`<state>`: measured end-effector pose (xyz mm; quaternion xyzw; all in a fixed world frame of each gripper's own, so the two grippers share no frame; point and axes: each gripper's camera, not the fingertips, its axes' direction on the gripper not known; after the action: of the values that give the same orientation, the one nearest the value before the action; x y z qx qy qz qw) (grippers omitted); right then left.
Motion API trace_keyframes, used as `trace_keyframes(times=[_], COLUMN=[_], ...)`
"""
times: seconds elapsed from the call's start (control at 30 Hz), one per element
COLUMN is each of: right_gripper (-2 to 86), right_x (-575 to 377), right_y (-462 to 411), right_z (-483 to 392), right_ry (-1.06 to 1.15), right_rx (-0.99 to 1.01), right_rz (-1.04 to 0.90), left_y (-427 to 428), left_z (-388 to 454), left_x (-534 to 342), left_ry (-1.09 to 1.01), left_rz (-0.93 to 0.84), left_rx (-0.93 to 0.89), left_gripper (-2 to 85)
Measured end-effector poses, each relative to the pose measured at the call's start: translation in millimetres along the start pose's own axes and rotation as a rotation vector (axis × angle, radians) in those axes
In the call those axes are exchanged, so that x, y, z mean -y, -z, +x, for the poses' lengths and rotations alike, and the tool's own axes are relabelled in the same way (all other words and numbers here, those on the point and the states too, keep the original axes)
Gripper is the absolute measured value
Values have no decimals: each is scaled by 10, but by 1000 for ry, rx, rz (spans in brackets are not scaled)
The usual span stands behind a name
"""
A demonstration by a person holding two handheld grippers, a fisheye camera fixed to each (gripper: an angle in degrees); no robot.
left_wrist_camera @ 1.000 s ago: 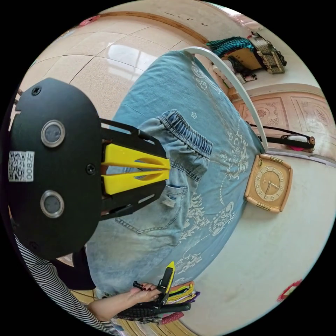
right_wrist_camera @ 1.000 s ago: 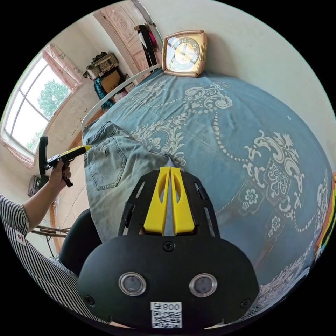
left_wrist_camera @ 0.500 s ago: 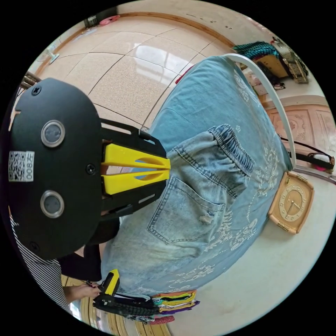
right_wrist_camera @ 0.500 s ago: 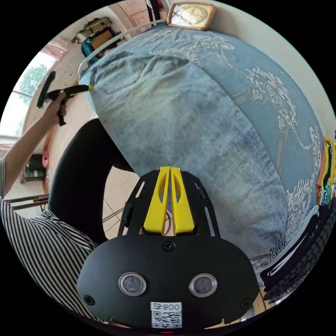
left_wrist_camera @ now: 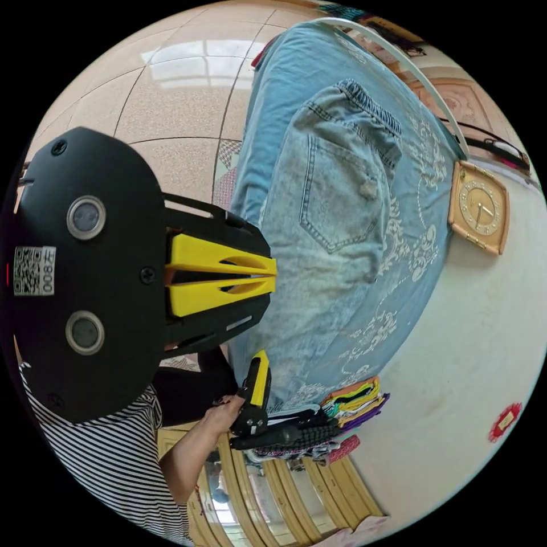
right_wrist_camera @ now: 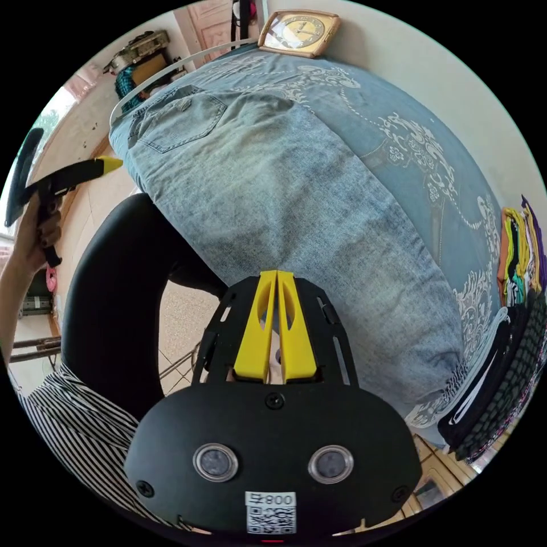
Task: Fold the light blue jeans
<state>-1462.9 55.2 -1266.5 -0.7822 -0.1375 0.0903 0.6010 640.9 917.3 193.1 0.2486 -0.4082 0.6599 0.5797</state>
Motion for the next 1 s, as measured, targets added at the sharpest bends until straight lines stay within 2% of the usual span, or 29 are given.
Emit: trace_keyframes(times=[0.1, 0.2, 0.4, 0.57, 0.8, 1.0], right_gripper=[1, 1, 1, 1, 10, 63], right_x=[-329, -954, -2606, -3893, -4955, -5719], right_y=[90, 232, 448, 506, 318, 47], right_z=[195, 480, 1374, 2079, 2848, 3578], right_ry=[-58, -129, -423, -648, -832, -1001], right_rx=[61, 68, 194, 376, 439, 492], right_rz=[-22, 34, 190, 394, 490, 569], left_y=[-25, -60, -158, -215, -248, -323], left_z=[503, 1003, 1969, 2776, 4005, 5161], left_x=[97, 203, 432, 689, 1300, 1947], left_ry=[-90, -169, -290, -380, -494, -667], left_rz=[-46, -103, -233, -331, -393, -420], left_rx=[-77, -142, -209, -217, -195, -202], left_gripper=[2, 2, 2, 2, 1, 4])
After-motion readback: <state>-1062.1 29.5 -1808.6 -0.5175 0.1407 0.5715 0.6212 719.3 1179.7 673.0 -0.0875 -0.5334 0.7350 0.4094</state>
